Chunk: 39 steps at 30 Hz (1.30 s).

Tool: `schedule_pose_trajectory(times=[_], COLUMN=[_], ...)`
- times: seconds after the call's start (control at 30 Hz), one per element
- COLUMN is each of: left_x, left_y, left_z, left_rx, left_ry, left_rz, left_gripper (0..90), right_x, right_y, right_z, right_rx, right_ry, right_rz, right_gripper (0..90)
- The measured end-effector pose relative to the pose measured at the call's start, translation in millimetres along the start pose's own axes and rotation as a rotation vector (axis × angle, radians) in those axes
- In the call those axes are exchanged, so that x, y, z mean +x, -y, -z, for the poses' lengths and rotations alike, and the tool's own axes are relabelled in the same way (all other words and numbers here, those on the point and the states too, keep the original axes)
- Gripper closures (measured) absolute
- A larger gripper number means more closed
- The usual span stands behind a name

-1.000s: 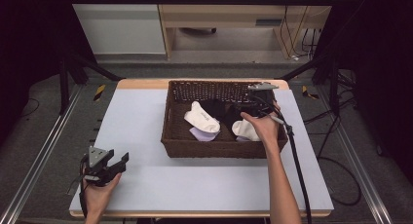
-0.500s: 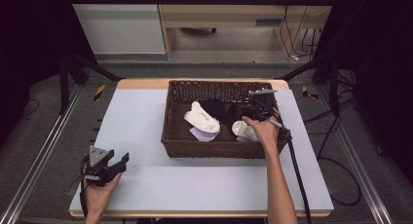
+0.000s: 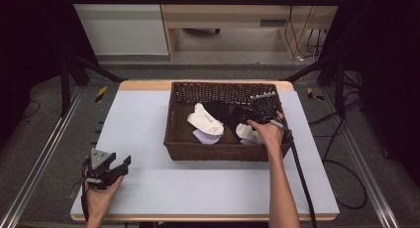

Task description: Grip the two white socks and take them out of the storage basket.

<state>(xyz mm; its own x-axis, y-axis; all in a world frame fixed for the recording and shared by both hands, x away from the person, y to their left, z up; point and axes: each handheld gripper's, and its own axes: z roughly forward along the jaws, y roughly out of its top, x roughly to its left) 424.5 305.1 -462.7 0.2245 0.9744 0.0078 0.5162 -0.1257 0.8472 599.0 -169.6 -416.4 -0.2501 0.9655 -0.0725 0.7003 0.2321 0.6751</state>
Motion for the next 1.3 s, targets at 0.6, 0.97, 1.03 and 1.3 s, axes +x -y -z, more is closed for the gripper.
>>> schedule_pose_trajectory(times=[0.6, 0.97, 1.03, 1.3], left_x=[0.5, 0.7, 1.1, 1.3], left_y=[0.1, -0.1, -0.3, -0.3], left_z=[-0.6, -0.4, 0.0, 0.4], left_rx=[0.004, 0.005, 0.005, 0.004], left_ry=[0.01, 0.026, 0.03, 0.034], left_rz=[0.001, 0.002, 0.002, 0.004], left_gripper=[44.3, 48.3, 48.7, 49.4], right_x=[4.4, 3.8, 3.8, 4.1], right_y=[3.3, 2.8, 2.9, 1.5], right_z=[-11.8, -16.1, -16.5, -11.9], right_rx=[0.1, 0.157, 0.178, 0.148], right_ry=[-0.056, -0.047, -0.042, -0.046], right_rz=[-0.006, 0.004, 0.0, 0.009], right_gripper=[45.8, 65.1, 70.0, 86.2])
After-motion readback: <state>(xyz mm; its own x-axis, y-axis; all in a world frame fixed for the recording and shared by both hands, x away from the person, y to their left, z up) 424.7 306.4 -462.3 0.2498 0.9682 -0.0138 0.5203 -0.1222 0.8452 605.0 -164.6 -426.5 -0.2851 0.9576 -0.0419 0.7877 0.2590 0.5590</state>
